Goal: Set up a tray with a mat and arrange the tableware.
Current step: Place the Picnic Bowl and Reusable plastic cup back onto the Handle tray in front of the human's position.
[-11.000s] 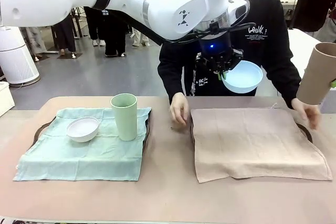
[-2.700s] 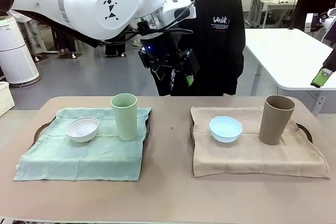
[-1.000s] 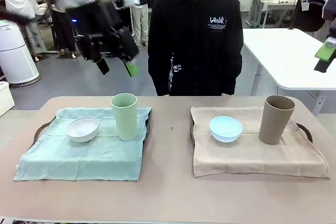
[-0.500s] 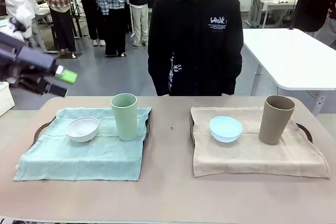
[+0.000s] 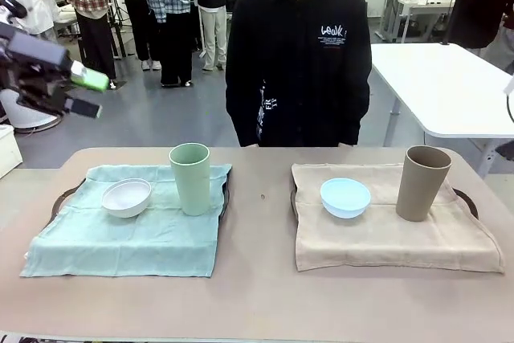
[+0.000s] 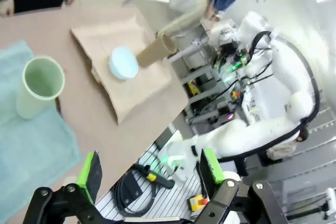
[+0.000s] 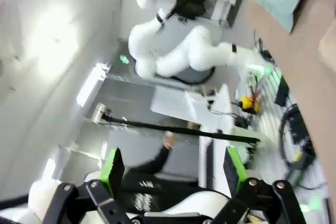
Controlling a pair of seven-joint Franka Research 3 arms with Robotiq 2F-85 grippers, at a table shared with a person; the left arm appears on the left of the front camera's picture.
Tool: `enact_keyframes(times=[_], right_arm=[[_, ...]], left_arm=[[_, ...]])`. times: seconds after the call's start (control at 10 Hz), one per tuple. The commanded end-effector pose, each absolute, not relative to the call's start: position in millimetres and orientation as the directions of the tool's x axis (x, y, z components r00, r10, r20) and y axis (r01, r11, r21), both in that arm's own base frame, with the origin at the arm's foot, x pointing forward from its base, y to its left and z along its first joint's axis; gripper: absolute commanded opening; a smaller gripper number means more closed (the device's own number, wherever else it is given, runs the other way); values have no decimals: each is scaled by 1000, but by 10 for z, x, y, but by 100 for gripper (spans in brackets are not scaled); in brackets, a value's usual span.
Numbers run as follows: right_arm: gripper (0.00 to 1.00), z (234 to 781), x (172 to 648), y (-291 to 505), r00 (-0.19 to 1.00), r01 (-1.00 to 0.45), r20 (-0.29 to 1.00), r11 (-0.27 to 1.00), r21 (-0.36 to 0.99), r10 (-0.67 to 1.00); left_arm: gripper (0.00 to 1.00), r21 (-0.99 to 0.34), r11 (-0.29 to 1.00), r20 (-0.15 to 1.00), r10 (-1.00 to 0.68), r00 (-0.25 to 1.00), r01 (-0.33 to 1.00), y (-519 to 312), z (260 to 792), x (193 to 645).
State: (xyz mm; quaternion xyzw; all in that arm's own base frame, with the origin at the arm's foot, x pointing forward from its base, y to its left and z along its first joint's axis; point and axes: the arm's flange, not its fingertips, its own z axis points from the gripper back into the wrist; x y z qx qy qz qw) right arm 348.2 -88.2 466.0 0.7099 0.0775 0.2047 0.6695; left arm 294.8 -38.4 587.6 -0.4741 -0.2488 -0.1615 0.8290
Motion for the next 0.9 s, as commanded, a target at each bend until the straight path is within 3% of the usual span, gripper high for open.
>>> enact_keyframes(times=[0.0, 0.1, 0.3, 0.4, 0.6, 0.8], right_arm=[[100, 4855, 2905, -1253, 972, -89, 104, -82, 993, 211], [100, 4744, 2687, -1415, 989, -24, 23, 3, 1000, 149], [100, 4912, 2634, -1600, 988, -104, 89, 124, 987, 123], [100, 4691, 2683, -1544, 985, -70, 68, 6, 998, 160], [100, 4691, 2683, -1544, 985, -70, 68, 6, 998, 160], [100, 4691, 2683, -1544, 985, -70, 68, 6, 998, 160]], left_arm=[[98, -737, 448, 583, 42, 812, 506, -53, 5797, 3109], [98, -745, 448, 574, 50, 817, 495, -38, 5761, 3163], [98, -740, 466, 570, 52, 820, 485, -15, 5856, 3068], [98, -740, 466, 570, 52, 820, 485, -15, 5856, 3068], [98, -750, 471, 548, 52, 835, 464, 11, 5765, 3117], [98, -916, 354, 234, 97, 967, 186, -66, 5090, 3027]])
